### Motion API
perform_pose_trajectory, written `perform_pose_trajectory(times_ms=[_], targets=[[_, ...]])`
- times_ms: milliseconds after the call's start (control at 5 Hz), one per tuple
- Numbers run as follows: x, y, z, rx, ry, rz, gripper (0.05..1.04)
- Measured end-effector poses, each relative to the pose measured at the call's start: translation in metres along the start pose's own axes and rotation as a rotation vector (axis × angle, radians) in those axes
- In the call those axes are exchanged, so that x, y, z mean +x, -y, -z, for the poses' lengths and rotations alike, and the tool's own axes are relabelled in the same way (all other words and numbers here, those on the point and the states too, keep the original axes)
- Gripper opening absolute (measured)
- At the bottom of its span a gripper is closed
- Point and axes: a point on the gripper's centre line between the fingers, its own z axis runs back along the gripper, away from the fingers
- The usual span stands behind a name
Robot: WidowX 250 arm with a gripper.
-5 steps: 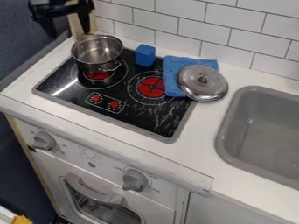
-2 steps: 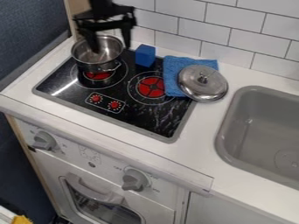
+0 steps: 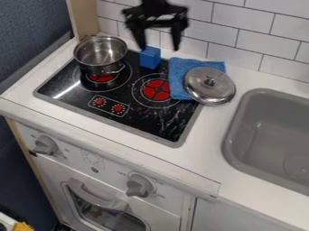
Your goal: Cover the silver pot with the lid
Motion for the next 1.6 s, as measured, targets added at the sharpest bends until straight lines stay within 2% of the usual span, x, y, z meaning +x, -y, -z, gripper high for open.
perform_pose_trajectory(times_ms=[200, 400, 600, 800, 1000, 1200, 1400, 1600], targets=[[0.003, 0.042, 0.009, -0.002, -0.025, 0.142, 1.001], [0.004, 0.071, 0.017, 0.011, -0.048, 0.245, 1.001], [-0.002, 0.082, 0.027, 0.017, -0.076, 0.286, 1.001], [-0.012, 0.079, 0.035, 0.018, -0.108, 0.263, 1.001], [-0.015, 0.076, 0.038, 0.022, -0.118, 0.246, 1.001], [-0.018, 0.072, 0.056, 0.053, -0.174, 0.252, 1.001], [-0.014, 0.072, 0.064, 0.057, -0.191, 0.262, 1.001], [-0.013, 0.071, 0.069, 0.065, -0.198, 0.256, 0.946]])
